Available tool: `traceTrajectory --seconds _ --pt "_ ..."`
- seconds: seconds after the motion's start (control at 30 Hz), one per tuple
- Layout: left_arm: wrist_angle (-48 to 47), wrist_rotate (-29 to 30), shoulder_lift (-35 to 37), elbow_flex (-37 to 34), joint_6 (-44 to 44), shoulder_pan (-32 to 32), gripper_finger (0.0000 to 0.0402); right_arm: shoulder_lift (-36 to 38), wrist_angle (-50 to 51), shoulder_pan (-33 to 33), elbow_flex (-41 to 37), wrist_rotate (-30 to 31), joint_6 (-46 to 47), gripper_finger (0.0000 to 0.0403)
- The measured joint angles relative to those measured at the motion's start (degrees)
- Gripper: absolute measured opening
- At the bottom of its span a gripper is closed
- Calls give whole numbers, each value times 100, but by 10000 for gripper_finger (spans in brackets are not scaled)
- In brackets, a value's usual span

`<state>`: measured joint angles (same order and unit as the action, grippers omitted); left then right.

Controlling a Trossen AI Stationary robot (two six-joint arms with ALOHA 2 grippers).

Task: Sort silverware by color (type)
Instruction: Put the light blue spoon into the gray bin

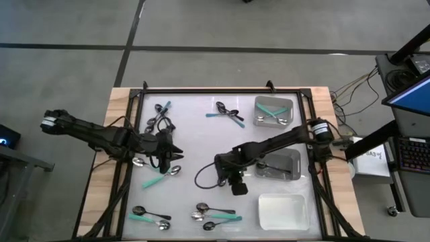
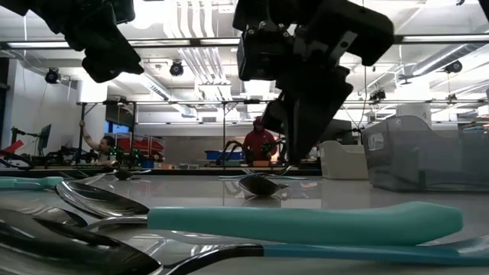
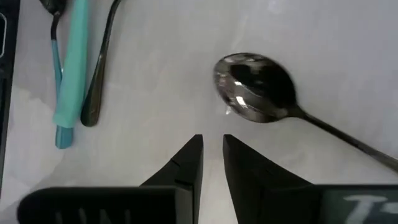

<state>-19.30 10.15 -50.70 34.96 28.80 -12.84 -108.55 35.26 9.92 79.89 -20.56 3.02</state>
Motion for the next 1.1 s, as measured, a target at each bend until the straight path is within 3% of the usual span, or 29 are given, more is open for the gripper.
traceTrajectory --seconds 0.37,0.77,1.1 --pt "19 -28 -2 2 44 -46 90 -193 -71 292 366 -13 228 54" --pt "901 -6 -92 4 136 -46 90 -401 -1261 1056 417 -6 689 54" --pt "1004 -17 -108 4 440 -46 90 -886 -1724 1492 438 294 626 54"
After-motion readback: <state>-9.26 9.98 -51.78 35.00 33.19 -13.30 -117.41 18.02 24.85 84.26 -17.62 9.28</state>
